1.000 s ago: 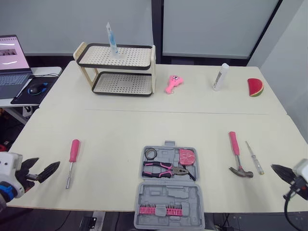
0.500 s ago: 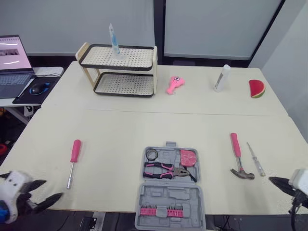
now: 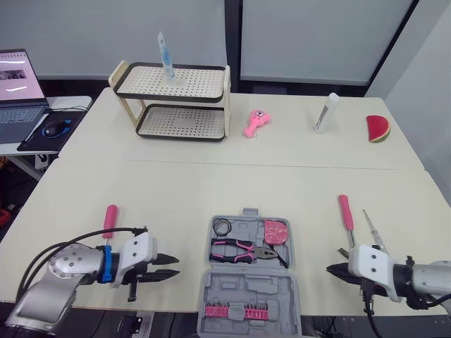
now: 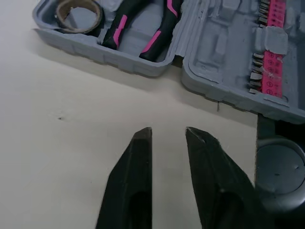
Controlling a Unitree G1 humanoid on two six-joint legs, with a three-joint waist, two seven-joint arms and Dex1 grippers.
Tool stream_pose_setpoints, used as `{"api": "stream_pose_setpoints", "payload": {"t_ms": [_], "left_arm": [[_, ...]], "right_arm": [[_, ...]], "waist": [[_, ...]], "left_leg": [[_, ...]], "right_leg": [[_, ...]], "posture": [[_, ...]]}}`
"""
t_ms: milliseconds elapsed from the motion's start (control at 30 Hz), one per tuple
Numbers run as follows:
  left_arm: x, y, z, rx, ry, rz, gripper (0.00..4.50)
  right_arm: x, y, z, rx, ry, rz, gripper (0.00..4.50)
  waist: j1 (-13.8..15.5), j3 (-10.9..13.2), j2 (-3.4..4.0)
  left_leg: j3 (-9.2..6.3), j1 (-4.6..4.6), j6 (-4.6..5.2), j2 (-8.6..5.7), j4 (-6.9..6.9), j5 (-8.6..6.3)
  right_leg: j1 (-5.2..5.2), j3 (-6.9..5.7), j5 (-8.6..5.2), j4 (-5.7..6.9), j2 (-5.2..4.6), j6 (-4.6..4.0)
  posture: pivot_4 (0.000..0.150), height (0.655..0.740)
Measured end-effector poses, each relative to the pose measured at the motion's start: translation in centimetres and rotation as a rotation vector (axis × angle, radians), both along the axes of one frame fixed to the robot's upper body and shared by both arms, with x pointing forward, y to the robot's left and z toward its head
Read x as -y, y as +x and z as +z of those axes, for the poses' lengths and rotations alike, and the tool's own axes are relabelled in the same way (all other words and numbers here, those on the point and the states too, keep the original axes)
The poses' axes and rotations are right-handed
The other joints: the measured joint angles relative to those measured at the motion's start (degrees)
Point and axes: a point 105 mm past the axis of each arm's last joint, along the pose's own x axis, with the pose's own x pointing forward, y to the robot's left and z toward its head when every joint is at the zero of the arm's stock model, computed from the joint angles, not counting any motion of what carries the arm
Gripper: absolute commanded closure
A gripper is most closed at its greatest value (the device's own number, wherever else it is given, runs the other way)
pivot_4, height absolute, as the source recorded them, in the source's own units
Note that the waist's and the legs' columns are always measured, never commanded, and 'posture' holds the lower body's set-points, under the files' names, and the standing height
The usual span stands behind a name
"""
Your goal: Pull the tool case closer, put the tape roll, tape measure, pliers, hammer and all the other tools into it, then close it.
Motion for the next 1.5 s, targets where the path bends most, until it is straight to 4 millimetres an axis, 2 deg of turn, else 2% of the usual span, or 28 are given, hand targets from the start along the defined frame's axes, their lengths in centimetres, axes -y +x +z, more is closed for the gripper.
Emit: {"api": "stream_pose_setpoints", "payload": {"t_ms": [33, 167, 500, 733, 933, 1233, 1500], "left_arm": [[0.3, 0.1, -0.3, -0.003, 0.0, -0.013, 4.48], [1.9, 0.7, -1.5, -0.002, 0.012, -0.08, 4.49], [4.0, 0.4, -3.3, -0.008, 0.02, -0.143, 4.49], [5.2, 1.5, -3.5, 0.064, 0.013, -0.143, 4.49], [5.8, 2.1, -3.4, 0.092, 0.007, -0.147, 4.49], [5.8, 2.9, -3.2, 0.107, 0.022, -0.124, 4.49], [5.9, 4.5, -2.8, 0.127, 0.03, -0.083, 4.49]], "right_arm": [[-0.1, 0.1, -0.3, -0.003, -0.009, 0.005, 4.5], [-0.8, 0.9, -2.0, -0.021, -0.038, 0.031, 4.5], [-2.7, 0.8, -3.6, -0.065, -0.039, 0.09, 4.5], [-4.6, 1.3, -3.7, -0.053, -0.007, 0.129, 4.5], [-5.3, 1.6, -3.9, -0.053, 0.002, 0.134, 4.5], [-5.6, 2.4, -3.8, -0.05, 0.014, 0.094, 4.5], [-5.7, 4.3, -3.3, -0.02, 0.02, 0.051, 4.5]], "waist": [[0.09, 0.01, 0.01], [0.2, 0.01, 0.01], [0.22, 0.01, 0.01], [0.22, 0.0, 0.03], [0.26, 0.0, 0.04], [0.24, 0.0, 0.06], [0.22, 0.03, 0.11]], "left_leg": [[0.0, -0.02, 0.0, 0.0, 0.0, 0.0], [-0.02, -0.01, 0.0, -0.01, 0.01, 0.0], [-0.08, -0.01, 0.0, -0.01, 0.02, 0.0], [-0.11, -0.01, 0.01, -0.02, 0.06, 0.01], [-0.13, -0.01, 0.01, -0.02, 0.07, 0.01], [-0.15, 0.0, 0.01, -0.02, 0.06, 0.02], [-0.15, -0.02, 0.02, -0.03, 0.06, 0.03]], "right_leg": [[-0.03, -0.01, -0.02, 0.0, 0.0, -0.01], [0.0, -0.03, -0.01, 0.01, 0.0, -0.01], [0.02, -0.08, -0.01, 0.04, 0.0, -0.01], [0.05, -0.09, 0.01, 0.06, 0.0, 0.03], [0.06, -0.1, 0.02, 0.05, 0.0, 0.04], [0.05, -0.12, 0.02, 0.05, 0.0, 0.04], [0.03, -0.11, 0.04, 0.05, 0.0, 0.07]], "posture": [[0.15, 0.735], [0.15, 0.735], [0.15, 0.735], [0.15, 0.735], [0.15, 0.735], [0.15, 0.735], [0.15, 0.735]]}}
